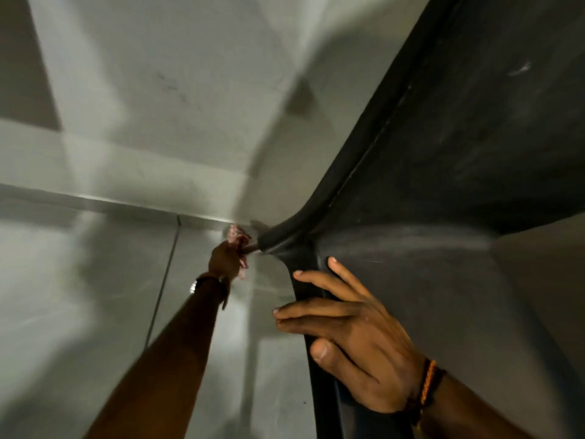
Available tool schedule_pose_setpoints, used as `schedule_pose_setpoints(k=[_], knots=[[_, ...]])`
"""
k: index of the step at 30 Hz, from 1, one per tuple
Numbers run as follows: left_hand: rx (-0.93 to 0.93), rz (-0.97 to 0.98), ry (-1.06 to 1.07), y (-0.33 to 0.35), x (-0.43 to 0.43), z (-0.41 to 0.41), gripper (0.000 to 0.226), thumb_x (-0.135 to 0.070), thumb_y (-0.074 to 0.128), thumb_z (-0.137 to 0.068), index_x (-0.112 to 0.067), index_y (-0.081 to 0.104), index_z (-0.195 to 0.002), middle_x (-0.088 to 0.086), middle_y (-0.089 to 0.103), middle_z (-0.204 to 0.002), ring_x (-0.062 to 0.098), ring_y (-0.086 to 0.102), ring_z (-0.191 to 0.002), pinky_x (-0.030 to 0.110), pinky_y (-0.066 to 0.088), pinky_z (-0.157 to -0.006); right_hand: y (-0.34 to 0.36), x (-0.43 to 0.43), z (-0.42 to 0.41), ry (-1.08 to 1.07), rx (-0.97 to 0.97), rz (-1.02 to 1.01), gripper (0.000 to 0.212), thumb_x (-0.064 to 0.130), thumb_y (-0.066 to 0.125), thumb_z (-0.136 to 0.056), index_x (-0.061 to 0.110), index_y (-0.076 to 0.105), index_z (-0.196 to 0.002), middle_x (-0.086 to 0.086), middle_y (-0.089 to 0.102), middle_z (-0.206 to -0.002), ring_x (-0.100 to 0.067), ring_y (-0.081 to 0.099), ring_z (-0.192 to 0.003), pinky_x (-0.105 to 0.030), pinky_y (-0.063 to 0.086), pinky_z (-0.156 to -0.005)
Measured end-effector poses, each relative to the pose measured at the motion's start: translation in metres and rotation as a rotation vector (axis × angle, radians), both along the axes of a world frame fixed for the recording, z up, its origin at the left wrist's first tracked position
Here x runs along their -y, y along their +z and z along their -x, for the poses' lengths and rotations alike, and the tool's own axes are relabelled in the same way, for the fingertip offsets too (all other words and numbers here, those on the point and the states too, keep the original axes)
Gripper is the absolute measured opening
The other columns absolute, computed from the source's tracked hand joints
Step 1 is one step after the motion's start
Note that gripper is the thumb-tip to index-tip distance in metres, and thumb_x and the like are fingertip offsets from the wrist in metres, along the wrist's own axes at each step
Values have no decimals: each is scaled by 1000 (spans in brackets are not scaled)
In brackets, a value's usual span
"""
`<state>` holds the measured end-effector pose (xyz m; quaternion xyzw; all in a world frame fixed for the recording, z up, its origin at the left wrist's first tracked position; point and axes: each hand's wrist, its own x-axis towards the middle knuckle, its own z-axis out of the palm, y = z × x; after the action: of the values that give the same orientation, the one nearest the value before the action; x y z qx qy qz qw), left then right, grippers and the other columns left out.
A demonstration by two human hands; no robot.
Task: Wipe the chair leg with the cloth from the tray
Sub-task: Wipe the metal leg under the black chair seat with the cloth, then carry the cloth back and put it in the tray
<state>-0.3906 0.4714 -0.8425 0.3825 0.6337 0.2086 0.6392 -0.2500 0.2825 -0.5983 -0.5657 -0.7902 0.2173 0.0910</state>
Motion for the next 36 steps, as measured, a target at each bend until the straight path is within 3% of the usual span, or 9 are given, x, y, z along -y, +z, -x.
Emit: schedule_pose_setpoints(k=[4, 7, 15, 21, 23, 26, 29, 33, 36], knots=[[4, 104, -78, -28, -23, 1, 22, 21, 55, -86, 12, 73, -76, 23, 66, -53, 35, 61, -52, 36, 59, -43, -2, -1, -1, 17, 7, -2, 72, 57, 17, -113, 22, 76, -134, 15, 70, -146, -17, 34, -162, -47, 4, -137], [17, 60, -77, -6, -22, 2, 33, -13, 54, -102, 8, 71, -84, 16, 64, -49, 27, 59, -40, 28, 50, -31, -2, 0, -1, 27, -1, -12, 71, 56, 19, -113, 20, 77, -132, 14, 71, -144, -19, 36, -161, -47, 5, -137], [312, -15, -212, 130, 8, 38, 15, -4, 59, -81, 3, 72, -82, 26, 66, -70, 28, 58, -45, 31, 50, -47, 1, -1, 2, 34, 6, 3, 55, 40, 32, -109, 19, 77, -133, 10, 73, -143, -21, 35, -161, -43, 3, -137], [678, 172, 47, 205, 40, 86, 36, -11, 38, -105, -2, 71, -116, 21, 66, -121, 37, 61, -97, 19, 47, -44, 16, -1, 9, -1, 53, 84, 44, 33, 40, -114, 16, 70, -143, 4, 60, -159, -21, 15, -168, -47, 2, -137], [752, 212, 161, 225, 57, 109, 43, -16, 33, -108, 2, 54, -141, 23, 61, -141, 45, 59, -126, 28, 64, -66, 28, 3, 18, -50, 43, 123, 43, 28, 43, -116, 16, 60, -153, 1, 50, -168, -24, 7, -169, -50, 4, -137], [789, 240, 156, 264, 87, 135, 50, -28, 34, -108, 1, 51, -146, 23, 62, -142, 44, 62, -127, 52, 43, -110, 63, 19, 29, -148, -72, 114, 47, 26, 42, -117, 13, 47, -162, -4, 40, -173, -27, 7, -169, -46, 7, -138], [844, 215, 106, 323, 122, 130, 50, -35, 35, -109, -9, 51, -148, 20, 60, -146, 42, 57, -134, 57, 46, -107, 122, 42, 13, -236, -99, 51, 50, 30, 40, -116, 13, 46, -163, -6, 39, -174, -26, 10, -169, -43, 9, -138], [822, 164, -31, 421, 150, 89, 43, -7, 44, -100, -12, 65, -137, 19, 61, -145, 36, 65, -126, 37, 64, -83, 228, 84, -27, -338, -48, 11, 52, 35, 40, -117, 18, 40, -166, 2, 34, -176, -19, 8, -169, -41, 11, -138], [814, 195, -157, 496, 166, 39, 39, -17, 44, -103, -11, 69, -131, 27, 66, -135, 37, 73, -112, 53, 63, -82, 299, 131, -59, -439, -13, -1, 54, 38, 42, -116, 20, 40, -166, 3, 34, -176, -16, 11, -169, -41, 14, -137]])
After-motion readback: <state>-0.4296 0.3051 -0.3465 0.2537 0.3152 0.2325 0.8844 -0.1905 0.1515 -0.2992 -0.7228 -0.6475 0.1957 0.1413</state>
